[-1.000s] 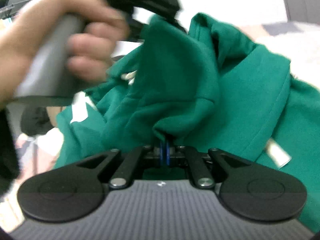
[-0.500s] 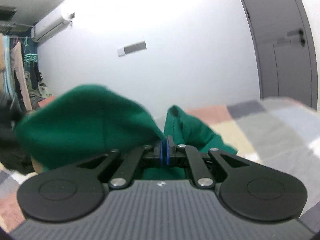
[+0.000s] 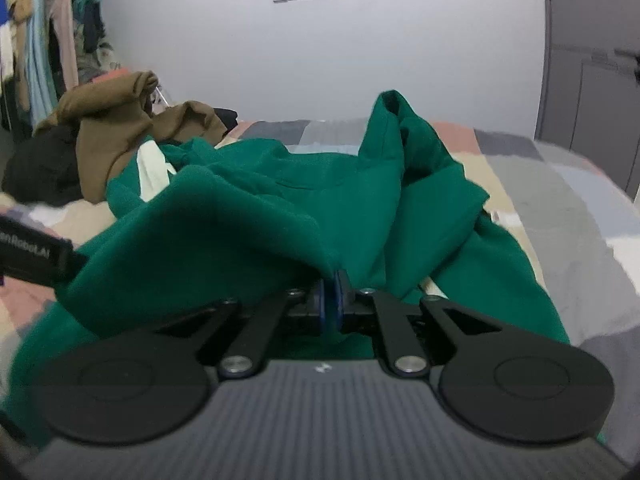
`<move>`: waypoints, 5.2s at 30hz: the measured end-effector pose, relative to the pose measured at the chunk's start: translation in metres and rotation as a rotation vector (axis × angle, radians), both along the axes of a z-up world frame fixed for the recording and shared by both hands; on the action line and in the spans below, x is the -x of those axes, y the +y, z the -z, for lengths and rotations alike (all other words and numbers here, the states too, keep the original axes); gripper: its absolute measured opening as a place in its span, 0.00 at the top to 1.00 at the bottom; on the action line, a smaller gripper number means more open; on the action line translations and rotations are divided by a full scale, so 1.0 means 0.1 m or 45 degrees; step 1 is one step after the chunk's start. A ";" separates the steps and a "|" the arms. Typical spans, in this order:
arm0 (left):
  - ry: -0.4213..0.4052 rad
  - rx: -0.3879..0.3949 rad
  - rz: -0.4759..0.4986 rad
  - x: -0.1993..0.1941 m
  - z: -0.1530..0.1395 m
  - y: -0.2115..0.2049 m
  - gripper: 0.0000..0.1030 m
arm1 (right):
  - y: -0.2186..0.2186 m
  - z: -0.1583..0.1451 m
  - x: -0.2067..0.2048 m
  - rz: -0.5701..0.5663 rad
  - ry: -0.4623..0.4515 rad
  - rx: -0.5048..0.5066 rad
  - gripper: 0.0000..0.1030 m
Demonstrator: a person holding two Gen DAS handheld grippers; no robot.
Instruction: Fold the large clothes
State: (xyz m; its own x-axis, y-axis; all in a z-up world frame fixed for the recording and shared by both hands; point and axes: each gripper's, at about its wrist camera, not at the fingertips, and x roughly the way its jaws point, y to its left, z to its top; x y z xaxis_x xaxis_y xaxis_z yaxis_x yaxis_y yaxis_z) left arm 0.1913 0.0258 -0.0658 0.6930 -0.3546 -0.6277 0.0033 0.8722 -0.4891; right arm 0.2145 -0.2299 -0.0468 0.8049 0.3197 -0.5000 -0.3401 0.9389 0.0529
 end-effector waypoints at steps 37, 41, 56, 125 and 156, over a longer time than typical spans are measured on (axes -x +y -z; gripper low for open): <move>0.013 -0.227 0.001 -0.42 0.37 -0.10 0.51 | 0.18 0.52 -0.53 -0.159 0.244 -0.047 0.55; -0.003 -0.226 0.017 -0.42 0.37 -0.09 0.50 | 0.22 0.56 -0.60 -0.155 0.267 -0.043 0.55; -0.084 -0.222 -0.103 0.13 -0.05 0.07 0.34 | -0.17 0.08 -0.05 0.004 0.176 -0.089 0.47; 0.347 0.545 -0.243 0.83 0.41 0.88 0.91 | -1.32 0.55 -0.20 0.356 0.819 -0.921 0.88; -0.165 0.789 -0.177 1.88 -1.21 1.34 0.90 | -1.96 -0.92 0.74 0.083 0.483 -1.257 0.88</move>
State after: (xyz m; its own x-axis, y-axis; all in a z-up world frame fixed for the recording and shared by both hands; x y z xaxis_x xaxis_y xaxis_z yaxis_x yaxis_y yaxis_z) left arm 0.0029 0.1601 0.0557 0.8149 -0.5258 -0.2438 0.0031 0.4247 -0.9054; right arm 0.1403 -0.4258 0.0453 0.6805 0.6834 -0.2643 -0.0921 0.4376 0.8944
